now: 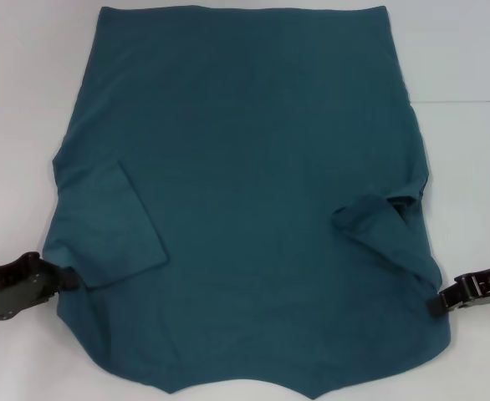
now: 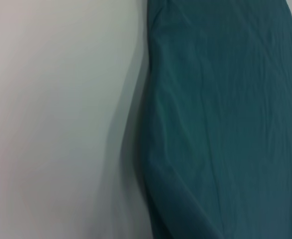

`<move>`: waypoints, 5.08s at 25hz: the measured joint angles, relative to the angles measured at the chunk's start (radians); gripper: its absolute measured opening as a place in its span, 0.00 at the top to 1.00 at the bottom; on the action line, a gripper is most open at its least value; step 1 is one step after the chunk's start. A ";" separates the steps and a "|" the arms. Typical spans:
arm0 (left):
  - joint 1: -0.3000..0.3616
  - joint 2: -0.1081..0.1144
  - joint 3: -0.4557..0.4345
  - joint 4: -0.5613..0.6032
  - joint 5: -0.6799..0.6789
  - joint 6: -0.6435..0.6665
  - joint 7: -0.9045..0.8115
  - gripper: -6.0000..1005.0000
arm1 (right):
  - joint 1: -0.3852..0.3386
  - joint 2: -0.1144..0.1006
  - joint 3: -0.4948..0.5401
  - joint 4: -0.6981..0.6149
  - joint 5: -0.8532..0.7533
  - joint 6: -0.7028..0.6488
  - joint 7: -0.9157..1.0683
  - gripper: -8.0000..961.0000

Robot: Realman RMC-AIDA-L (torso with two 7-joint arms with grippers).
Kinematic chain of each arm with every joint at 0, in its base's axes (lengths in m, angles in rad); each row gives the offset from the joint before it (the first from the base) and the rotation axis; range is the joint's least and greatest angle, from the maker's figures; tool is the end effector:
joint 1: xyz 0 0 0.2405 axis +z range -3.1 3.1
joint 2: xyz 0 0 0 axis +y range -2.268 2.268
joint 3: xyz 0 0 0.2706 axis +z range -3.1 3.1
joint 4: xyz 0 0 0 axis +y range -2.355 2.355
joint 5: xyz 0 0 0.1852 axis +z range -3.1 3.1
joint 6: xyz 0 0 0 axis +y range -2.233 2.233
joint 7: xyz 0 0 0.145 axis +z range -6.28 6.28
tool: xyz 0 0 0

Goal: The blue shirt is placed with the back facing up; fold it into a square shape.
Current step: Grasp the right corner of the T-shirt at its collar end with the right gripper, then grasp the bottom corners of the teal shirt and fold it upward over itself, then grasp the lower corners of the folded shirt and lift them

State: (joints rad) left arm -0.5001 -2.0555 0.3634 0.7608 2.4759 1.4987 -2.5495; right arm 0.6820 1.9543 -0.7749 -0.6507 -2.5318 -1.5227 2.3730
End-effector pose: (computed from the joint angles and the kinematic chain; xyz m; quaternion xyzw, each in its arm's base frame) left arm -0.3391 0.3017 0.0272 -0.6183 -0.7531 -0.1785 0.1367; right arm 0.2973 0.3375 0.0158 -0.8065 0.5841 -0.0363 0.0835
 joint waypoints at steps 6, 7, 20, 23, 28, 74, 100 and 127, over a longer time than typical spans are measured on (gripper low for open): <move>0.002 0.002 -0.004 0.000 0.000 0.035 0.049 0.97 | -0.006 -0.009 0.019 -0.007 0.006 -0.026 -0.002 0.92; 0.002 0.003 -0.005 0.002 0.000 0.051 0.064 0.97 | -0.007 -0.012 0.025 -0.007 0.007 -0.034 -0.004 0.93; 0.052 0.017 -0.004 0.103 0.127 0.313 0.138 0.96 | -0.027 -0.062 0.026 -0.016 -0.028 -0.256 -0.020 0.96; 0.066 0.014 -0.005 0.111 0.140 0.349 0.153 0.96 | -0.041 -0.063 0.023 -0.022 -0.036 -0.283 -0.021 0.95; 0.031 0.019 -0.018 0.092 0.115 0.309 0.151 0.96 | -0.035 -0.061 0.089 -0.024 -0.006 -0.253 -0.022 0.95; -0.420 -0.007 0.228 -0.255 0.062 -0.959 -0.002 0.96 | 0.218 0.025 -0.075 0.122 0.184 0.924 0.049 0.89; -0.343 -0.023 0.319 -0.136 0.054 -0.918 -0.086 0.67 | 0.196 -0.037 -0.084 0.158 0.187 0.836 0.110 0.65; -0.083 -0.020 0.320 -0.036 -0.237 -0.564 0.414 0.16 | -0.260 -0.023 0.204 0.081 0.685 -0.053 -0.272 0.26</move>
State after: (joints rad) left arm -0.5827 -2.0756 0.6829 0.7244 2.2387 0.9350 -2.1360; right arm 0.4224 1.9310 -0.5706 -0.5702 -1.8469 -1.5754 2.1009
